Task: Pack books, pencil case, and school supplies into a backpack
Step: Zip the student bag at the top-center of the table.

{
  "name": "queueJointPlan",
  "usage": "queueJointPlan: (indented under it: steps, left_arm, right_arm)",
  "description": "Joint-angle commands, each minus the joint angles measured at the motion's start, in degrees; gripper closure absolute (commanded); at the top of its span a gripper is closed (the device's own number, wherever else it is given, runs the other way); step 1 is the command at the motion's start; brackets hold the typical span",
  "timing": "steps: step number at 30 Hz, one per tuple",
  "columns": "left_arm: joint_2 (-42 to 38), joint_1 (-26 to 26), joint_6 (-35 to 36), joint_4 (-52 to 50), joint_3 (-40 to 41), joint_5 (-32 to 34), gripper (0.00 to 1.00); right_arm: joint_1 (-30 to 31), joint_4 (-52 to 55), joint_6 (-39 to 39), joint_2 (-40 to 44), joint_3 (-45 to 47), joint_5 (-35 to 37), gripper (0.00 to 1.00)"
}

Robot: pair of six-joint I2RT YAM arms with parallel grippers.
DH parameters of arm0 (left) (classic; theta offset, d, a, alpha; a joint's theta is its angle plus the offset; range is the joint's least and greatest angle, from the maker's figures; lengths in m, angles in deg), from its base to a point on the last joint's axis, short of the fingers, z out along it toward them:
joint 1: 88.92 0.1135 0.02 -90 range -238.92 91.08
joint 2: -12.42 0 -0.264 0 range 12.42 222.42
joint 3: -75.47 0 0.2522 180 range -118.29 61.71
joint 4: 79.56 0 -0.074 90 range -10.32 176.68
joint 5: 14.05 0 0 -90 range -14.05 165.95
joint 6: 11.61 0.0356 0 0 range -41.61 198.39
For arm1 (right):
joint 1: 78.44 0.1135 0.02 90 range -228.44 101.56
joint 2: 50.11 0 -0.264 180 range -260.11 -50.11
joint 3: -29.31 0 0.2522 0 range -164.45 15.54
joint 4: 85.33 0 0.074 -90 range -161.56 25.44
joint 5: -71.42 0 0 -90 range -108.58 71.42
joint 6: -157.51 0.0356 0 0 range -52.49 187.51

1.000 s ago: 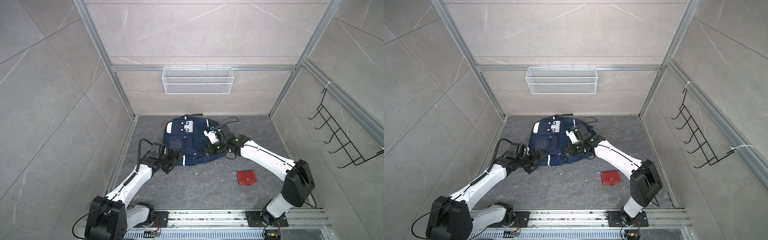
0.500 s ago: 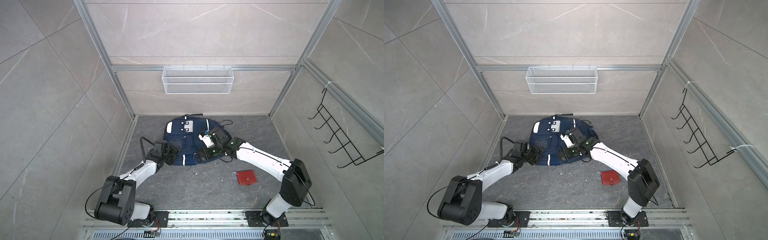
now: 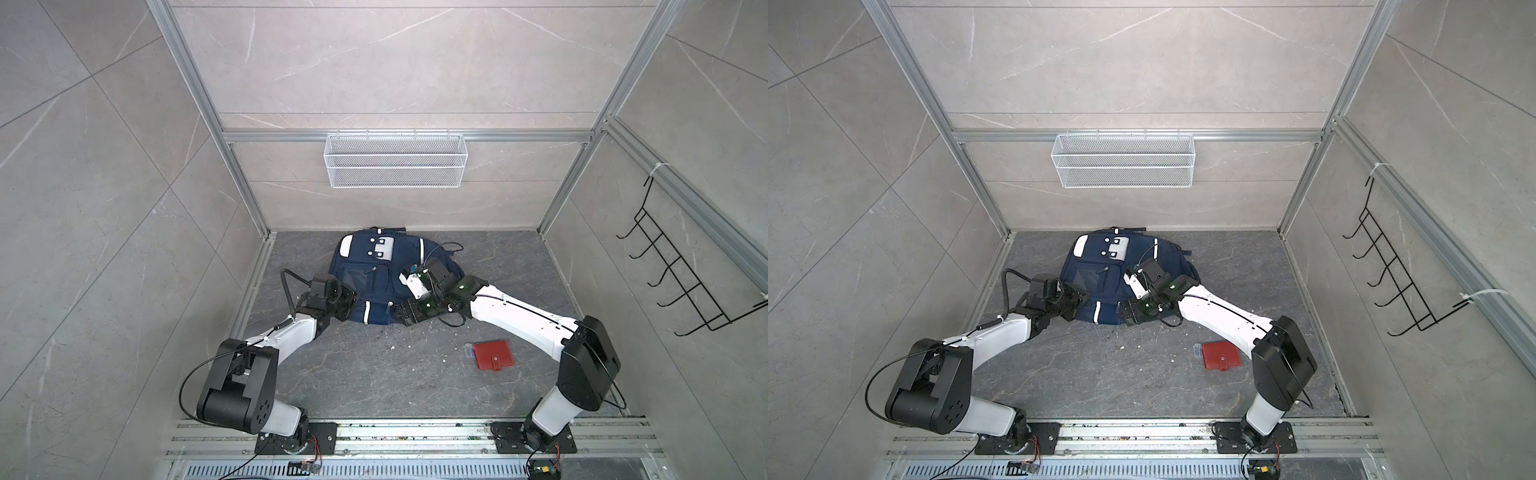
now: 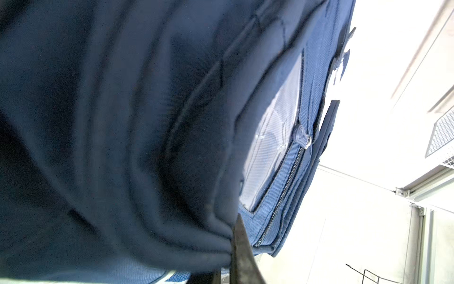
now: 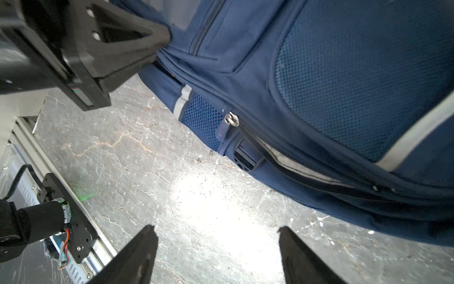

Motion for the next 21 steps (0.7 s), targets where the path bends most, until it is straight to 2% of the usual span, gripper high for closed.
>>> queueJointPlan:
  steps: [1, 5, 9, 21]
  left_arm:
    - [-1.26, -2.48, 1.47, 0.98, -2.87, -3.09, 1.0]
    - [-2.15, -4.76, 3.15, -2.18, -6.29, -4.42, 1.0]
    - [-2.69, -5.07, 5.41, -4.92, -9.73, -5.27, 1.0]
    - [-2.95, -6.51, 6.31, -4.83, -12.77, -7.03, 1.0]
  right_arm:
    - [0.21, 2.27, -1.03, -3.12, -2.44, -0.45, 0.22]
    - [0.24, 2.21, -1.11, -5.5, -4.57, -0.84, 0.25]
    - [0.17, 2.6, -1.07, -8.12, -7.8, -1.41, 0.43]
    - [-0.4, 11.18, 1.76, -16.22, -17.23, 7.5, 0.54]
